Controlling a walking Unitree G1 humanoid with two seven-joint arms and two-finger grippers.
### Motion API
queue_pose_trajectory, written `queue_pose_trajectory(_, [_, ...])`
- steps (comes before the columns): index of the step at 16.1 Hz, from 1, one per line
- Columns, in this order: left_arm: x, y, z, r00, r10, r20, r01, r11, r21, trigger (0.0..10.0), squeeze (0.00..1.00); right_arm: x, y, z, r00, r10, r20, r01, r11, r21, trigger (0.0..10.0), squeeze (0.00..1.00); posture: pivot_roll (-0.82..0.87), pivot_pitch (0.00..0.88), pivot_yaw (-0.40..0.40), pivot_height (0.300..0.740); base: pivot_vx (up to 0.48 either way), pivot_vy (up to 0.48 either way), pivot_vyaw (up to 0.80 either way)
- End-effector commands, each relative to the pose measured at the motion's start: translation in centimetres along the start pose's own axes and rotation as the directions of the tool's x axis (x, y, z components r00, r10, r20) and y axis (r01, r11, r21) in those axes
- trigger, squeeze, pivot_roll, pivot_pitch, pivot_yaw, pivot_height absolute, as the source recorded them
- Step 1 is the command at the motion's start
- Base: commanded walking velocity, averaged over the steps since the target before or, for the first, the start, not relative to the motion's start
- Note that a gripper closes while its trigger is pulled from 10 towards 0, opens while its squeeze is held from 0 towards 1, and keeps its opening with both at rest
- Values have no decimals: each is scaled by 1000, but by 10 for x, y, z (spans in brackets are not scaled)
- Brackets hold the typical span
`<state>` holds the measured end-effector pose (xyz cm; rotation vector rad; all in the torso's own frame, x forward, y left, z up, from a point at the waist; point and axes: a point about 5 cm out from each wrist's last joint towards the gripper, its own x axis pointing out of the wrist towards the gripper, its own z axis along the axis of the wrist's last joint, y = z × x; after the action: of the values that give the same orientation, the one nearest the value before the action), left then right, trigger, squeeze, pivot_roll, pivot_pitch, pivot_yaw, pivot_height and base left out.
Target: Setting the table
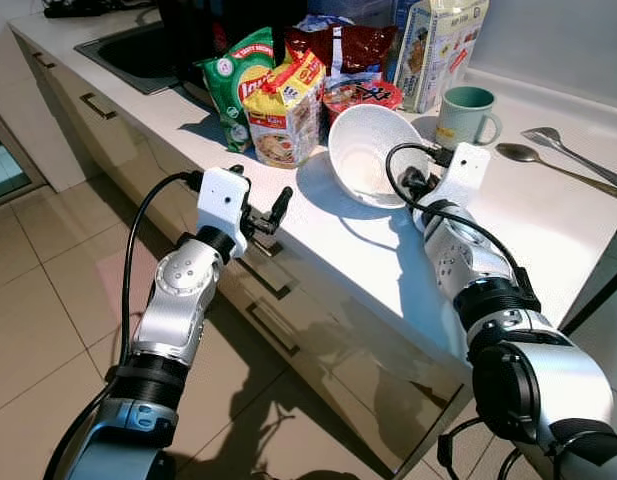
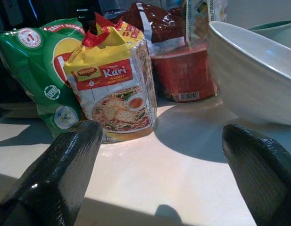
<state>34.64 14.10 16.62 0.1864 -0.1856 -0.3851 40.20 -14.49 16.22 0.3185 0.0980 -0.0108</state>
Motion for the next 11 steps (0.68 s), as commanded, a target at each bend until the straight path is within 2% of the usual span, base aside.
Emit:
queue_pose_trajectory(1, [-3,5,4,1000,13,12,-13,1000,9,10000,0,-2,-2,-8,999,-8,-33,8,1000,-13,0,0,13,23,79,740,0,0,0])
queue_pose_trajectory(11, [-4,6,4,1000,11,13,-12,1000,16,10000,0,-1,-2,-3,1000,-17,7,17,999,-31,0,0,17,21,82,740,0,0,0])
